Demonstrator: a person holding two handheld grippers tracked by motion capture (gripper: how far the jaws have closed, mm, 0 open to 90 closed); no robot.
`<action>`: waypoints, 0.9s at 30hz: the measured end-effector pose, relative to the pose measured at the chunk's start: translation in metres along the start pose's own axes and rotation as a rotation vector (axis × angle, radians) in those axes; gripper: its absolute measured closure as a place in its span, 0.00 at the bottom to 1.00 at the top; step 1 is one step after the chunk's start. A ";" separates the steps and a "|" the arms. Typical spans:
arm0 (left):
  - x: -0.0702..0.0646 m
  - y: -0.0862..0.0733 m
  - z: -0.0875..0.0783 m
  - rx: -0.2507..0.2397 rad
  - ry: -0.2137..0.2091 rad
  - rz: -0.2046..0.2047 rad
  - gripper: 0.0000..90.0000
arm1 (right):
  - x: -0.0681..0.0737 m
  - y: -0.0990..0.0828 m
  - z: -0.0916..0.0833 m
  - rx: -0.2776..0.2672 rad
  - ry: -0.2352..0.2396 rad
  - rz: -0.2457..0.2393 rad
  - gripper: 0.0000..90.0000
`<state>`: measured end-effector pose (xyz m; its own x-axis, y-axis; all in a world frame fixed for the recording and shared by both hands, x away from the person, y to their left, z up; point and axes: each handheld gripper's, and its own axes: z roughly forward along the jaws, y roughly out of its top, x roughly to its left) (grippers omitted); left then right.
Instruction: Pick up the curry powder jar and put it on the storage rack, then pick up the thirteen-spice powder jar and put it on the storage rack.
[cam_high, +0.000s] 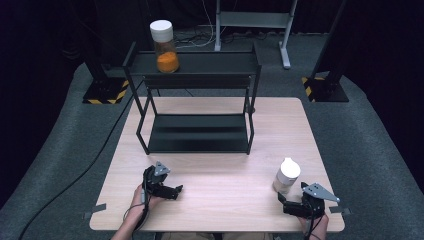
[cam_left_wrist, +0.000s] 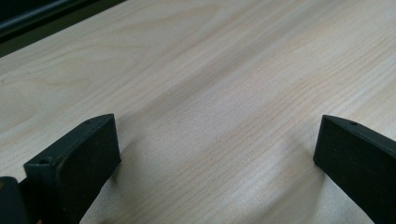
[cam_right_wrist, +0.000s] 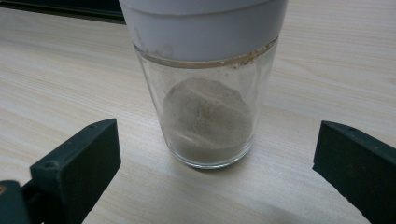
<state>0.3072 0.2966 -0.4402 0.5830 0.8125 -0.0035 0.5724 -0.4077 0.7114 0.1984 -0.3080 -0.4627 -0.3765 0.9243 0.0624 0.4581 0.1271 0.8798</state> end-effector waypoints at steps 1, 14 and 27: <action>-0.002 -0.004 0.000 -0.013 0.008 -0.007 0.00 | 0.000 0.000 0.000 0.002 0.001 -0.001 0.00; -0.008 -0.005 -0.001 -0.016 0.032 -0.029 0.00 | -0.001 0.002 0.001 0.013 0.006 -0.001 0.00; -0.008 -0.005 -0.001 -0.016 0.032 -0.029 0.00 | 0.000 0.002 0.001 0.014 0.000 -0.003 0.00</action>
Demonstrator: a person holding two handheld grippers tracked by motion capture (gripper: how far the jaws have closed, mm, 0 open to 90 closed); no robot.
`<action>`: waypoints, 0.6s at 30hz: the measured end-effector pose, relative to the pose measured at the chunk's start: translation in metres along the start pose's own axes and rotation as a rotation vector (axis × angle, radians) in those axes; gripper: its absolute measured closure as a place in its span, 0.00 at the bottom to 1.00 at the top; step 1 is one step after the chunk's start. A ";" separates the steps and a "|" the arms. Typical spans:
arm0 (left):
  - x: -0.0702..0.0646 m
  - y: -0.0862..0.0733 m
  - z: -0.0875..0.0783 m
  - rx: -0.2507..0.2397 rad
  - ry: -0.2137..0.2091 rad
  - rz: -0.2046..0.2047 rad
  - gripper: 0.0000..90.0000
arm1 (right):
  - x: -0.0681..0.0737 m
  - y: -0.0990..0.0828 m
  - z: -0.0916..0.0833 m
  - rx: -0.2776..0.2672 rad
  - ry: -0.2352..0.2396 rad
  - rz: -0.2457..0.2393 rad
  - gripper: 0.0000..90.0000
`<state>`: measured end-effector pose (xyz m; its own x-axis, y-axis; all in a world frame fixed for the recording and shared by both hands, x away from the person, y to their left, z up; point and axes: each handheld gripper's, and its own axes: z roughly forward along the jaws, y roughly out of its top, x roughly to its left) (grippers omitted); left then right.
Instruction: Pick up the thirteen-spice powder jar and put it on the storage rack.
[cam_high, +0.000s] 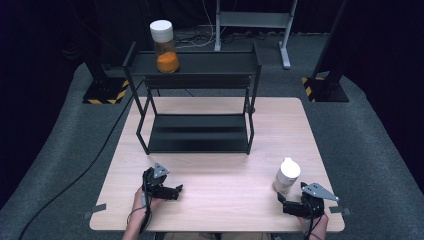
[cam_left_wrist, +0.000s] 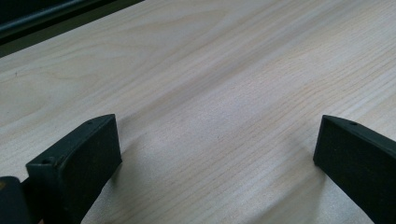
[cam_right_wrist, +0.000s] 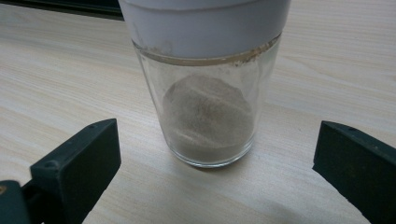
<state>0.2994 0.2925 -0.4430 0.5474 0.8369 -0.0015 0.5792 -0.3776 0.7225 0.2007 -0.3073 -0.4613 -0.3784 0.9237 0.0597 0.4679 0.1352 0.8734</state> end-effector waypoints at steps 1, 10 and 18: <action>0.000 0.000 0.000 0.000 0.000 0.000 0.00 | 0.000 0.000 0.000 0.000 -0.001 -0.001 0.00; 0.000 0.000 0.000 0.000 0.000 0.000 0.00 | 0.003 0.000 0.000 0.000 -0.010 -0.007 0.00; 0.000 0.000 0.000 -0.003 -0.001 -0.002 0.00 | 0.010 0.001 0.000 0.006 -0.053 -0.003 0.00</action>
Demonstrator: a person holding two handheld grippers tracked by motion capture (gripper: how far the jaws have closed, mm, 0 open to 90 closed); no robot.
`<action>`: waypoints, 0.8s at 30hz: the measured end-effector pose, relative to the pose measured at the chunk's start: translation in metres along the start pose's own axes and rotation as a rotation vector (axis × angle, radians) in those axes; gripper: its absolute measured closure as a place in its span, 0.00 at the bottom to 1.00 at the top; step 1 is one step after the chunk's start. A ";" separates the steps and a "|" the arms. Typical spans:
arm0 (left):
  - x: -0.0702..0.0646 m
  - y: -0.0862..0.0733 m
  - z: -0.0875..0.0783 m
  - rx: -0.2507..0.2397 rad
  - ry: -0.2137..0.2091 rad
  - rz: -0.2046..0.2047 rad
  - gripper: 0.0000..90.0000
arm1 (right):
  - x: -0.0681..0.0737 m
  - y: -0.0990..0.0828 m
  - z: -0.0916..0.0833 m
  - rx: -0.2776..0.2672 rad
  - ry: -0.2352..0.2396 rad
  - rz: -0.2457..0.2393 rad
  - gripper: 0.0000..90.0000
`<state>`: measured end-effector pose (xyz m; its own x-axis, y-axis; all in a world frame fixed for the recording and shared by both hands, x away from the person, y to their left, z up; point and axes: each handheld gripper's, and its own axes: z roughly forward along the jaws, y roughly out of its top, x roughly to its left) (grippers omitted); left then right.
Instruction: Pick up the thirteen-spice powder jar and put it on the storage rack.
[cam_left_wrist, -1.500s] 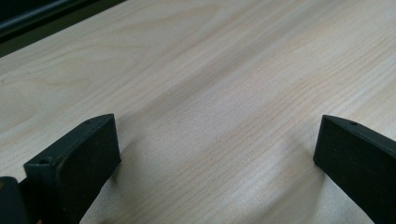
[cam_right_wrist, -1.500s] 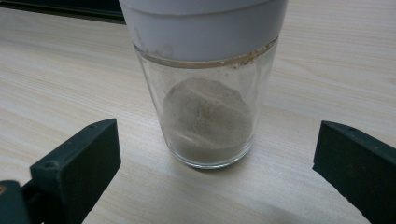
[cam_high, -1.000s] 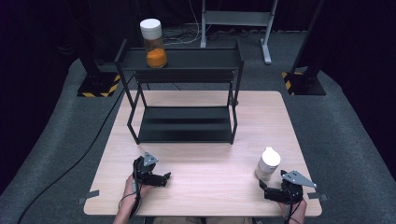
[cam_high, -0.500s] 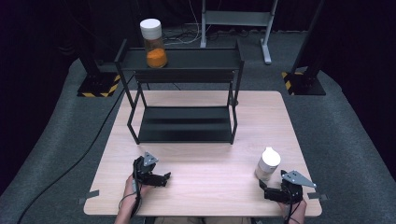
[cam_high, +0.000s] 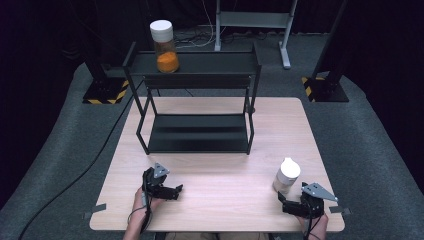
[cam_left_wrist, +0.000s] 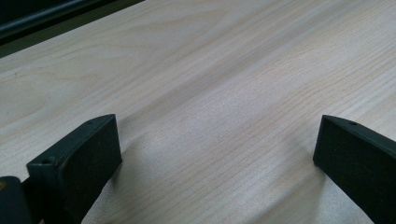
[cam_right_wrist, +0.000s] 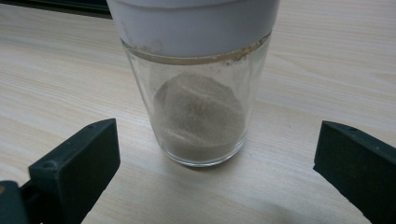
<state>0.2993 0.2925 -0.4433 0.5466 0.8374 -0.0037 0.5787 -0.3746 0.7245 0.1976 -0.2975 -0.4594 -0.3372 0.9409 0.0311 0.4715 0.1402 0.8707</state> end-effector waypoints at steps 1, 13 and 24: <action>0.000 0.000 0.000 0.000 0.000 0.000 0.00 | 0.001 0.001 0.000 0.001 -0.002 -0.004 0.00; 0.000 0.000 0.000 0.000 -0.001 0.000 0.00 | 0.015 0.020 0.016 -0.067 -0.009 -0.054 0.00; 0.000 0.000 0.000 0.001 -0.001 0.000 0.00 | 0.015 0.025 0.026 -0.081 -0.016 -0.071 0.09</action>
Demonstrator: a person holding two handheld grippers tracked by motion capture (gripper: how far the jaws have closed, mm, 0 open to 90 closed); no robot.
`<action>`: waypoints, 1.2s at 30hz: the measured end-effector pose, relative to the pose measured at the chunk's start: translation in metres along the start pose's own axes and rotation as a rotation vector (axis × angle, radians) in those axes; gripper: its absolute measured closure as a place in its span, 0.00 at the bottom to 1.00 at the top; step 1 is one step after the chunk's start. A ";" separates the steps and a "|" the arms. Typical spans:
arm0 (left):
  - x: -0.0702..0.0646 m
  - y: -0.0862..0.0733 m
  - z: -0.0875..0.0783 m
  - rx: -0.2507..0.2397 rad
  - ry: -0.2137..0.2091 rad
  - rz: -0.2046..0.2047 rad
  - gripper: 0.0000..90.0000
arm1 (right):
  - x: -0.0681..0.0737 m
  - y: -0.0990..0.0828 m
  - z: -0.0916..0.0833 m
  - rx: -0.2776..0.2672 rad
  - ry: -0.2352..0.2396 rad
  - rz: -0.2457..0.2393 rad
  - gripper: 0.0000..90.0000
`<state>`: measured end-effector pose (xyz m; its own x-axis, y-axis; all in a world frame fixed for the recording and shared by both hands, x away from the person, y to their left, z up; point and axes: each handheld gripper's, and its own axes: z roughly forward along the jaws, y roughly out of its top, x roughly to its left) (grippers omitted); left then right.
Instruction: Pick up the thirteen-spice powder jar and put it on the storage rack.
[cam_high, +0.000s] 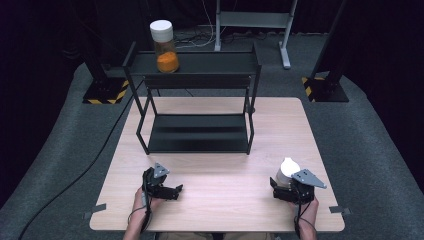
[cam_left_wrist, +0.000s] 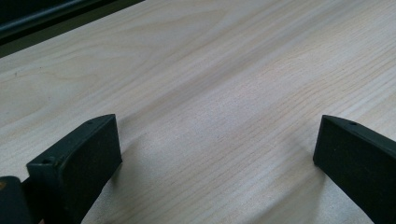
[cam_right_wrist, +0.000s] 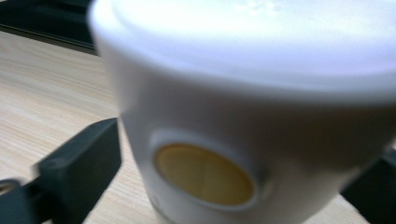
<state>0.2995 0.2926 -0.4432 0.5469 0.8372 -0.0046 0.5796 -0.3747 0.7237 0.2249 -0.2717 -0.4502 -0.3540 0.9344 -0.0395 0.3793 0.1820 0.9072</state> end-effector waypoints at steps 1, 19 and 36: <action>0.000 0.000 0.000 0.000 0.000 0.001 0.00 | 0.001 0.000 0.001 0.003 -0.004 0.002 0.12; 0.000 0.000 0.000 -0.002 -0.003 0.004 0.01 | 0.000 -0.003 0.002 0.010 0.003 0.059 0.33; 0.000 0.000 0.000 -0.002 -0.002 0.003 0.01 | 0.008 0.028 -0.006 -0.016 0.044 0.001 0.33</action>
<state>0.2992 0.2929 -0.4433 0.5499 0.8352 -0.0041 0.5767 -0.3761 0.7252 0.2273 -0.2608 -0.4228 -0.3908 0.9202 -0.0208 0.3660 0.1761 0.9138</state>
